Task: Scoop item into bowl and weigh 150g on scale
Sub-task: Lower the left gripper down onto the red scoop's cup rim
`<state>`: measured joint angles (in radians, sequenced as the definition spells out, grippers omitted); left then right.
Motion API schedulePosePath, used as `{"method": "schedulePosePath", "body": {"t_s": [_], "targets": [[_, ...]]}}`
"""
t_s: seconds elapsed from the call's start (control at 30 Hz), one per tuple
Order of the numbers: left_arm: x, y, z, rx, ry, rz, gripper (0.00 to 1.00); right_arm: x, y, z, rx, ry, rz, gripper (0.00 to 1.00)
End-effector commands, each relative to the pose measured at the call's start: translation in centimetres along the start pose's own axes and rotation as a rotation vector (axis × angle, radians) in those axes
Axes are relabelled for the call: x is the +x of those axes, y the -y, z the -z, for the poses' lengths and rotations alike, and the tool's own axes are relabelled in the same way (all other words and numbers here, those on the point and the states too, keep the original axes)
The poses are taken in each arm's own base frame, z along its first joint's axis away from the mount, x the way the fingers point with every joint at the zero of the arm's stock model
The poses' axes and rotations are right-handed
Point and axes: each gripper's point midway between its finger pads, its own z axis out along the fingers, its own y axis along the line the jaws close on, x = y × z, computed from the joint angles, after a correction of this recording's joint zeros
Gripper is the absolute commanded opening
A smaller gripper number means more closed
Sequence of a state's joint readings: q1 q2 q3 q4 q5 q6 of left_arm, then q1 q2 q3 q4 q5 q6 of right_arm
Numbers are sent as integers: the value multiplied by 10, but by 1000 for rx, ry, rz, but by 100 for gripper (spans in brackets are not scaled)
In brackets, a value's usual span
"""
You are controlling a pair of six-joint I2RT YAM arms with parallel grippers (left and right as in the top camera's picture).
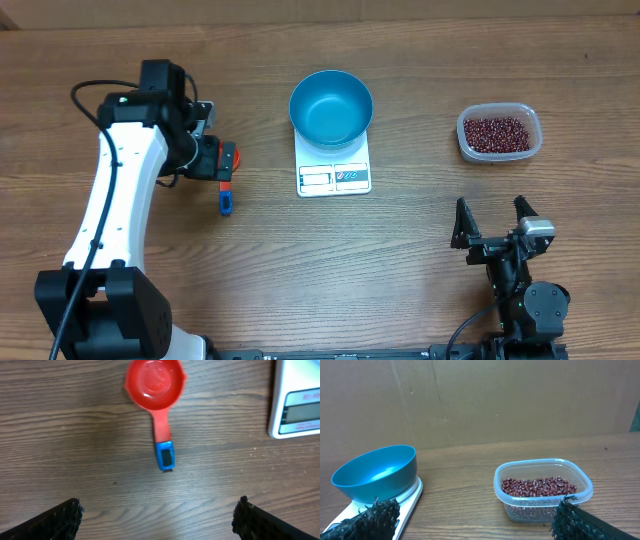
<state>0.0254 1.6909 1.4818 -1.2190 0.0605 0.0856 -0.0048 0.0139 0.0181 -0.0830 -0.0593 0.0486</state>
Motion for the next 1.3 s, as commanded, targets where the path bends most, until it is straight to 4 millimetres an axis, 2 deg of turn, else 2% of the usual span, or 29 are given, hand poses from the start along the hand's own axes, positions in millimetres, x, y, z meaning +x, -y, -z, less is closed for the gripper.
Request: {"method": "schedulePosePath", "body": {"t_s": [0.0,0.17,0.47,0.7,1.27], "targets": [[-9,-10,5,3,30,-11,99,2,1,0,7,3,-4,100],[-15,-17,1,-2,45,4,99,2,1,0,7,3,-4,100],[-17,-16,-28,8,-19,0,100,2,1,0,7,3,-4,100],[-29,-19,-46,6,-10,0,100,2,1,0,7,3,-4,100],[-45,-22,-61,3,25,12,99,2,1,0,7,3,-4,100]]}}
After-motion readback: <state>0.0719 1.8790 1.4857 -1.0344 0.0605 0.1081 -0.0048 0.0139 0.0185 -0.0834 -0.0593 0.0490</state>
